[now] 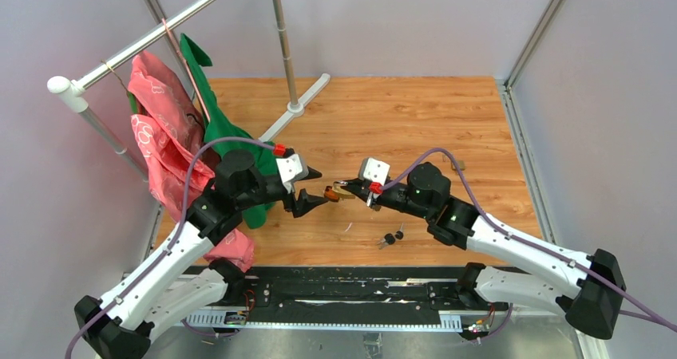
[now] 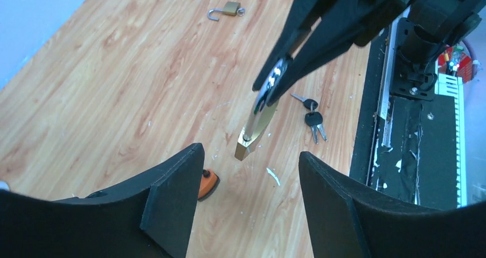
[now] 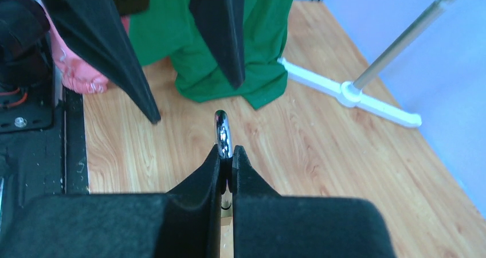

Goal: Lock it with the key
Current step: Lock the lock.

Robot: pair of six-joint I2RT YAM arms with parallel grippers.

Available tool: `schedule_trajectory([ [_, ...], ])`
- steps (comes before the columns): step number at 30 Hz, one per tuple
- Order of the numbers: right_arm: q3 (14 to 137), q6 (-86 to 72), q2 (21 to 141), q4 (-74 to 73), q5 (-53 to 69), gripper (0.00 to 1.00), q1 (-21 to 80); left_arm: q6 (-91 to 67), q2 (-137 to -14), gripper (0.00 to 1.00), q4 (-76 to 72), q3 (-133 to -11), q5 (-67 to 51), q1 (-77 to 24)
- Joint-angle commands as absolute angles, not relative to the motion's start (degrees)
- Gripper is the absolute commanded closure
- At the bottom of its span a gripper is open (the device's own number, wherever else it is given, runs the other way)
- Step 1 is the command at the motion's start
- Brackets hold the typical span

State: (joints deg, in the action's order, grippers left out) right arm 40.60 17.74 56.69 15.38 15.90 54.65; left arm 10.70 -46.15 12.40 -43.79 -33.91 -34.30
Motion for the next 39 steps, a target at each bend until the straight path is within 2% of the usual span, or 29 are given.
schedule_trajectory([
  [1,44.7,17.4,53.8,18.9,17.8,1.00,56.2,14.7,-45.9,0.29,8.5,-41.1,-38.9,-34.2],
  [5,47.2,17.6,54.0,18.4,19.7,1.00,56.5,10.4,-47.1,0.30,0.6,-39.5,-39.0,-34.7],
  [13,49.7,16.9,54.5,19.5,22.8,1.00,57.2,12.4,-48.0,0.35,-2.1,-38.6,-41.2,-36.5],
  [18,49.7,16.9,54.8,19.5,23.5,1.00,57.7,12.8,-48.6,0.54,-2.2,-38.7,-40.6,-38.2],
  [24,50.0,16.8,54.5,19.9,23.9,1.00,57.7,11.6,-49.3,0.55,-2.7,-38.2,-39.9,-38.6],
  [30,50.3,16.9,54.5,20.0,24.4,1.00,57.8,12.7,-49.0,0.74,-2.7,-37.9,-40.1,-38.7],
  [35,50.5,16.6,54.5,20.3,24.9,1.00,57.8,13.8,-49.0,0.73,-2.7,-37.4,-39.9,-38.7],
  [37,50.6,16.6,54.5,20.3,25.2,1.00,57.8,13.9,-49.1,0.63,-2.7,-37.4,-39.9,-38.7],
  [39,50.6,16.7,54.4,20.2,25.2,1.00,57.8,14.0,-49.1,0.61,-2.7,-37.5,-39.9,-38.7],
])
